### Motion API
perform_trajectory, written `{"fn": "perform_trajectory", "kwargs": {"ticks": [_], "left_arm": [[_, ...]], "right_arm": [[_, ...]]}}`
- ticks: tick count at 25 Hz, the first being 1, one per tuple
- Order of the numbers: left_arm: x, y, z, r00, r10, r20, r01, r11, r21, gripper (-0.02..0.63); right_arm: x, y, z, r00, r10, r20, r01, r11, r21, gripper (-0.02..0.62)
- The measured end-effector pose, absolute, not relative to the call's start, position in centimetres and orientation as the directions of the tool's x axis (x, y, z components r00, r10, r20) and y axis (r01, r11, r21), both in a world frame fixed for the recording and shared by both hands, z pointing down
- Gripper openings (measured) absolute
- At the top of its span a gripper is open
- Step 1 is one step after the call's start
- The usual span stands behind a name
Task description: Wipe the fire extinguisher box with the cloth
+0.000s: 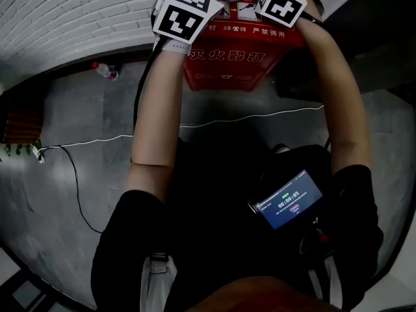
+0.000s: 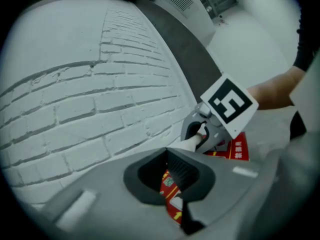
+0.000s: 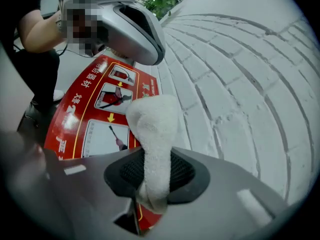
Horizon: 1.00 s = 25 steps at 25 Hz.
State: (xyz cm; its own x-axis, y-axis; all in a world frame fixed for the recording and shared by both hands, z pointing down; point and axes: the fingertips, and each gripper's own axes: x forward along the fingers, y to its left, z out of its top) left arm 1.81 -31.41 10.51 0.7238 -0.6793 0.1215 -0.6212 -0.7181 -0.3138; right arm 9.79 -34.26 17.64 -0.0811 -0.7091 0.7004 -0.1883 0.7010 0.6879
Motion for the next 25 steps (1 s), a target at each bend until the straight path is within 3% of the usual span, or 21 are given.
{"fn": "perform_trajectory", "kwargs": {"ticks": [8, 15, 18, 21, 25], "left_arm": [[3.9, -29.7, 10.4, 0.748, -0.651, 0.131, -0.587, -0.740, -0.328, 0.002], [0.7, -28.8, 9.9, 0.726, -0.677, 0.122, -0.621, -0.721, -0.307, 0.002], [-2.1, -28.7, 9.5, 0.707, -0.699, 0.106, -0.653, -0.703, -0.280, 0.002], [-5.2, -28.5, 8.9, 0.686, -0.722, 0.090, -0.685, -0.682, -0.257, 0.002], [-9.0, -28.3, 9.5, 0.647, -0.757, 0.087, -0.731, -0.649, -0.212, 0.002]], "right_arm": [[18.1, -32.3, 16.9, 0.028, -0.711, 0.703, -0.264, 0.673, 0.691, 0.092], [21.5, -31.6, 15.5, 0.166, -0.722, 0.671, -0.265, 0.623, 0.736, 0.098], [19.6, -31.4, 14.1, 0.134, -0.748, 0.650, -0.266, 0.605, 0.751, 0.101], [13.6, -30.8, 13.1, -0.010, -0.756, 0.655, -0.302, 0.627, 0.718, 0.101], [4.4, -30.2, 12.3, -0.127, -0.754, 0.644, -0.221, 0.654, 0.723, 0.103]]}}
